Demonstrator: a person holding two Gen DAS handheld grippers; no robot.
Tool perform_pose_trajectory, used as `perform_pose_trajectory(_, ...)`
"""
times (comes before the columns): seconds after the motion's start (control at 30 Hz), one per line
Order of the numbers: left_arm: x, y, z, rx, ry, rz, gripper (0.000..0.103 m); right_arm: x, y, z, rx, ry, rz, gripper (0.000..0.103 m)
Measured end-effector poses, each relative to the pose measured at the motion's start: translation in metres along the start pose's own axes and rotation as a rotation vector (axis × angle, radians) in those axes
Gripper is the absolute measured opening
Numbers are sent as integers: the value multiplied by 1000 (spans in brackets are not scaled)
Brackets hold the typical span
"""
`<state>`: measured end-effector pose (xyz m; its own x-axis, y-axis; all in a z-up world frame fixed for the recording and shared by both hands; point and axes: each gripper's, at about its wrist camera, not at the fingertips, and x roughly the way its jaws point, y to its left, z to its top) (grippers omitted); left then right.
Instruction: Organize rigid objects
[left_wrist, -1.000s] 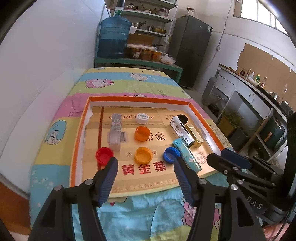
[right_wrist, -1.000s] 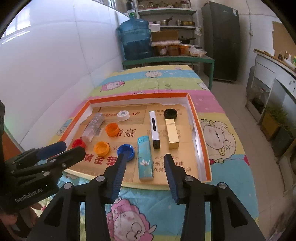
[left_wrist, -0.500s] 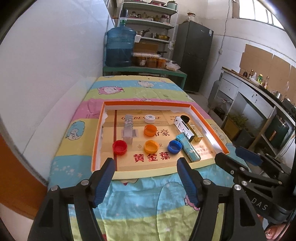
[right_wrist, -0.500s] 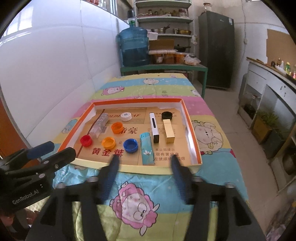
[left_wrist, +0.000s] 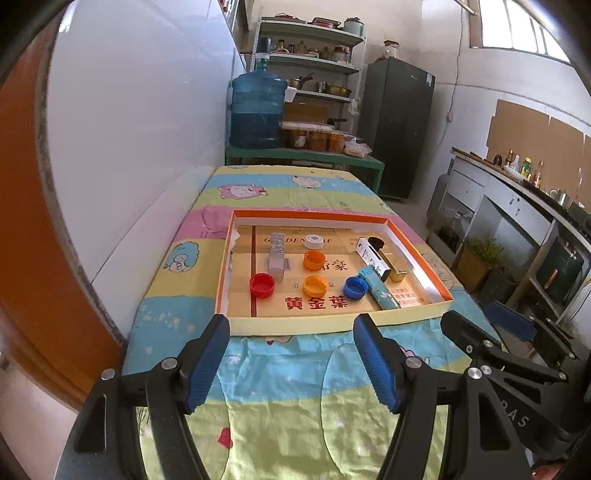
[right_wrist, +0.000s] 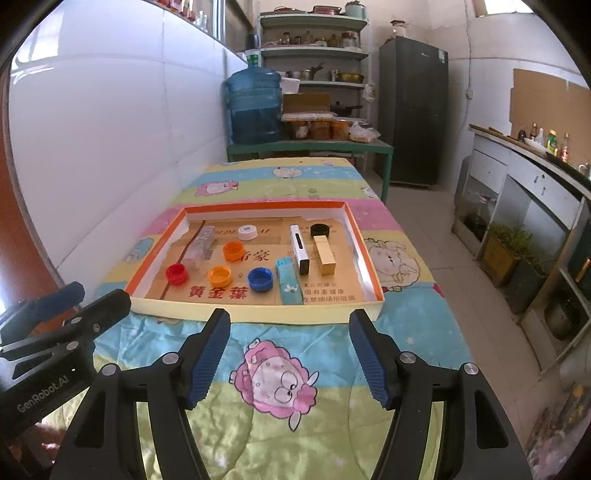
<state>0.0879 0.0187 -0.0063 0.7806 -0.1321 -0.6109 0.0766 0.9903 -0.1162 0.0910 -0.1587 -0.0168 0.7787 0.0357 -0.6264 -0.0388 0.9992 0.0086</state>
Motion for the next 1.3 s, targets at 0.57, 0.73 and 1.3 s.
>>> perform_pose_trajectory(0.57, -70, 5, -13, -75, -129, 121, 68, -57, 9, -8, 19, -108, -28, 69)
perform_pose_trajectory(0.73, -69, 0, -18, -43, -94, 102, 63, -70, 13, -10, 27, -131, -31, 69)
perform_pose_trajectory(1.3, -70, 0, -25, -43, -80, 85, 63, -75, 24, -11, 0, -130, -23, 69)
